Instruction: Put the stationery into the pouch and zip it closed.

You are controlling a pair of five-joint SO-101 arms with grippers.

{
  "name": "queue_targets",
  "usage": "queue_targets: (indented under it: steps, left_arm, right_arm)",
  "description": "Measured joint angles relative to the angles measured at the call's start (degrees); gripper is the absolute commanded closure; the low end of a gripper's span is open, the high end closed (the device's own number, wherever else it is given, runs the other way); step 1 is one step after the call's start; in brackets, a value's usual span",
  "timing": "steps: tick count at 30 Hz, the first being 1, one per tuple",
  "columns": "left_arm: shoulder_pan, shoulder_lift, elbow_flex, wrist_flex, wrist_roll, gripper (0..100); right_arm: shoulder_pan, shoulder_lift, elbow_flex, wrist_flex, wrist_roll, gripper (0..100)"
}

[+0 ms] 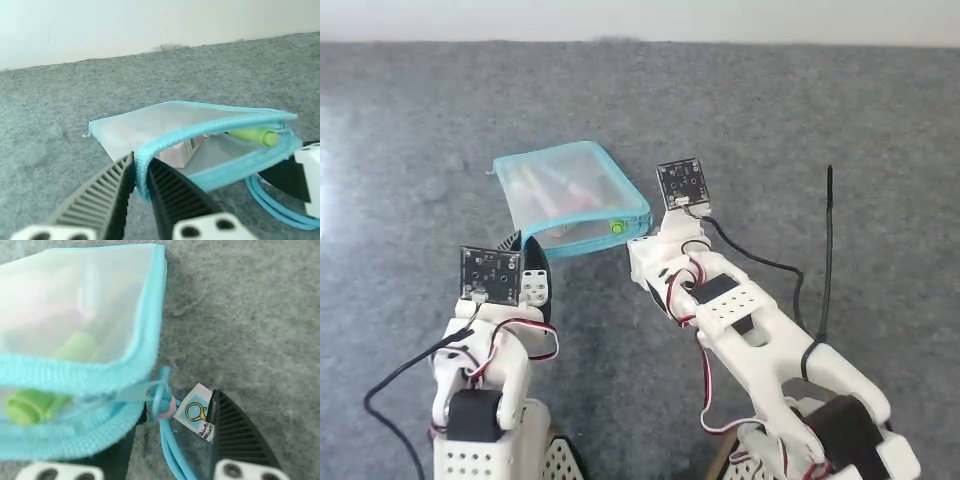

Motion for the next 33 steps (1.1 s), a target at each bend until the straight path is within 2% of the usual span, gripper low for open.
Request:
queue_targets:
  steps: [4, 7, 13, 16, 19, 22, 25, 27, 33]
  left_arm:
    - [0.0, 0.0, 0.0, 0.0, 0.0, 99]
    - [0.0, 0.0, 0.0, 0.0, 0.0, 99]
    - [0.0, 0.0, 0.09, 0.0, 0.0, 99]
    - [0.0, 0.0, 0.97, 0.0, 0.0, 99]
    - [0.35, 0.0, 1.05, 0.0, 0.0, 99]
    - [0.35, 0.0, 1.93, 0.0, 0.0, 99]
    - [1.76, 0.0, 2.37, 0.0, -0.18, 99]
    - [3.08, 0.0, 2.46, 0.0, -0.26, 99]
    - [8.53, 0.0, 2.46, 2.29, -1.67, 99]
  right_arm:
    - [0.0, 0.0, 0.0, 0.0, 0.0, 99.5]
    - [0.18, 0.0, 0.0, 0.0, 0.0, 96.5]
    - [0.97, 0.0, 0.0, 1.67, 0.09, 99.1]
    - [4.4, -2.64, -1.05, 10.81, 4.22, 99.1]
    - [8.88, -9.93, -5.89, 25.67, 13.54, 99.1]
    - [9.67, -19.43, -11.96, 42.64, 23.65, 99.1]
    - [6.68, -28.84, -16.44, 56.0, 27.78, 99.1]
    - [1.93, -33.67, -18.55, 61.01, 29.89, 99.1]
    - [-10.64, -35.6, -19.87, 63.91, 34.37, 99.1]
